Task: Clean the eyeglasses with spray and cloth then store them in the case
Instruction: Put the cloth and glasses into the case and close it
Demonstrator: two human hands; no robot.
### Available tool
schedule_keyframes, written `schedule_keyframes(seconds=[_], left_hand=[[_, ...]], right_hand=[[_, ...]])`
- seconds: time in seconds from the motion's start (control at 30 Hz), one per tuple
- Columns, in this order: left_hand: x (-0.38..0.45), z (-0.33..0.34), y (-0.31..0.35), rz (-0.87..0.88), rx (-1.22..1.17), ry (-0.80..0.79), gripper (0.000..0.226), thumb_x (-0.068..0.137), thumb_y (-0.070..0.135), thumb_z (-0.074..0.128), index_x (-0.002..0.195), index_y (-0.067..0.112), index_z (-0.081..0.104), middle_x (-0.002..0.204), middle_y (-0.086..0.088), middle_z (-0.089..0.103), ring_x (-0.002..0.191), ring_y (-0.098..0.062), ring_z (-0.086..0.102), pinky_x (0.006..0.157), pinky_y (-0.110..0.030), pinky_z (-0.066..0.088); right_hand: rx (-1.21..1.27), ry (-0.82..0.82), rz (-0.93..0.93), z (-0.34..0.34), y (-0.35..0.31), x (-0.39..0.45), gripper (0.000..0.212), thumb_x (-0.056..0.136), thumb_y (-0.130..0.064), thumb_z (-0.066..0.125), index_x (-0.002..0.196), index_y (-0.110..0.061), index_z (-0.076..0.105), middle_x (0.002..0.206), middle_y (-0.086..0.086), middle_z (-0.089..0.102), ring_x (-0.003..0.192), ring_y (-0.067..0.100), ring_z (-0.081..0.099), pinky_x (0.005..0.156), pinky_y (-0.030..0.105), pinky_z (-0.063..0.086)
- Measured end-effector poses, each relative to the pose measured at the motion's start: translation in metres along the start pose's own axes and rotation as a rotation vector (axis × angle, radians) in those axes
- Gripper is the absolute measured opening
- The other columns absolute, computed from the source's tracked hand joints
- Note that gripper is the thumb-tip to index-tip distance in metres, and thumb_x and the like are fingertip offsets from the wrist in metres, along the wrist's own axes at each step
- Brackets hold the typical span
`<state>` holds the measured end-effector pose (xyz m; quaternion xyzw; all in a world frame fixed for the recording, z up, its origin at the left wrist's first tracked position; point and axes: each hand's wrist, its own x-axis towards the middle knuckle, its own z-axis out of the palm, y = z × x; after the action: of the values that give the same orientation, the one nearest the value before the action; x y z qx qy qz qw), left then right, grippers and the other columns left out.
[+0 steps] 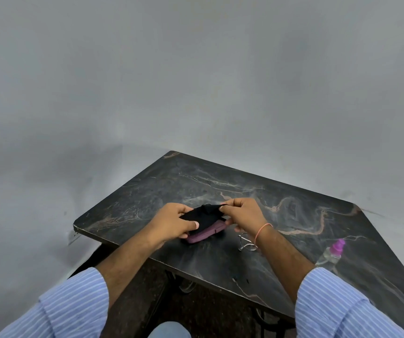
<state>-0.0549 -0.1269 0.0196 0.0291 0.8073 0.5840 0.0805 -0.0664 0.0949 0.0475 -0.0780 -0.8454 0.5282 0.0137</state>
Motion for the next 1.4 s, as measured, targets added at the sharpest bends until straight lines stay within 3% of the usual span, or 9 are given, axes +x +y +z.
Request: schedule_keyframes(seconds=[0.1,0.2,0.43,0.53,0.67,0.93,1.1,1.2,1.4], left_hand=[[0.010,0.001,-0.005,0.075,0.263,0.022,0.039,0.089,0.012,0.085,0.127,0.020,0.075,0.112,-0.002,0.080,0.089,-0.024,0.080,0.083,-0.036,0.068],[0.014,0.002,-0.008,0.128,0.479,0.020,0.048,0.088,0.019,0.085,0.134,0.026,0.073,0.123,0.004,0.078,0.096,-0.011,0.074,0.085,-0.025,0.059],[0.021,-0.002,-0.012,0.186,0.589,-0.071,0.057,0.087,0.021,0.087,0.140,0.031,0.068,0.137,0.007,0.072,0.113,-0.011,0.073,0.100,-0.031,0.061],[0.021,-0.010,-0.016,0.247,0.587,-0.115,0.056,0.089,0.025,0.087,0.141,0.031,0.067,0.136,0.010,0.071,0.120,-0.009,0.070,0.106,-0.028,0.056],[0.017,-0.024,-0.025,0.422,0.598,-0.103,0.045,0.094,0.035,0.083,0.137,0.032,0.070,0.133,0.014,0.067,0.117,-0.001,0.063,0.099,-0.013,0.047],[0.000,-0.042,-0.063,0.653,0.760,-0.045,0.045,0.092,0.074,0.064,0.127,0.047,0.075,0.146,0.027,0.049,0.136,0.005,0.044,0.109,-0.022,0.045],[-0.003,-0.039,-0.077,0.748,0.710,0.024,0.038,0.097,0.066,0.063,0.126,0.045,0.076,0.151,0.022,0.049,0.143,0.001,0.043,0.114,-0.023,0.043],[-0.002,-0.037,-0.079,0.800,0.705,0.030,0.031,0.099,0.058,0.066,0.124,0.043,0.078,0.147,0.021,0.054,0.143,0.000,0.045,0.114,-0.022,0.042],[0.005,-0.034,-0.075,0.844,0.761,-0.012,0.025,0.103,0.044,0.065,0.120,0.036,0.080,0.123,0.023,0.067,0.121,0.001,0.056,0.103,-0.024,0.051]], right_hand=[[-0.235,0.025,-0.049,0.002,0.006,0.010,0.011,0.087,-0.022,0.079,0.076,-0.021,0.079,0.069,-0.004,0.077,0.061,0.013,0.069,0.051,0.024,0.048],[-0.463,0.027,-0.117,0.003,0.008,0.015,0.017,0.086,-0.031,0.076,0.074,-0.019,0.080,0.071,-0.005,0.077,0.073,0.012,0.073,0.069,0.030,0.058],[-0.746,-0.030,-0.157,-0.002,0.009,0.019,0.022,0.082,-0.039,0.075,0.066,-0.025,0.072,0.069,-0.007,0.074,0.069,0.009,0.069,0.064,0.031,0.059],[-0.744,-0.075,-0.191,-0.005,0.009,0.016,0.010,0.080,-0.034,0.079,0.080,-0.025,0.075,0.076,-0.011,0.070,0.073,0.010,0.065,0.066,0.030,0.055],[-0.767,-0.143,-0.379,-0.009,0.011,0.014,0.028,0.079,-0.027,0.080,0.106,-0.028,0.072,0.097,-0.013,0.055,0.094,0.012,0.055,0.081,0.029,0.047],[-0.936,-0.144,-0.468,-0.006,0.009,0.010,0.040,0.086,-0.050,0.075,0.121,-0.032,0.070,0.114,-0.009,0.073,0.107,0.018,0.067,0.092,0.039,0.058],[-0.877,-0.183,-0.612,-0.010,0.011,0.006,0.033,0.090,-0.054,0.067,0.113,-0.033,0.078,0.110,-0.015,0.072,0.107,0.012,0.063,0.093,0.041,0.057],[-1.060,-0.309,-0.694,-0.017,0.009,-0.001,0.042,0.092,-0.061,0.062,0.121,-0.035,0.078,0.119,-0.013,0.071,0.112,0.012,0.059,0.093,0.037,0.054],[-1.245,-0.343,-0.712,-0.022,0.012,-0.008,0.039,0.098,-0.055,0.061,0.129,-0.036,0.075,0.125,-0.011,0.071,0.115,0.019,0.058,0.090,0.039,0.055]])
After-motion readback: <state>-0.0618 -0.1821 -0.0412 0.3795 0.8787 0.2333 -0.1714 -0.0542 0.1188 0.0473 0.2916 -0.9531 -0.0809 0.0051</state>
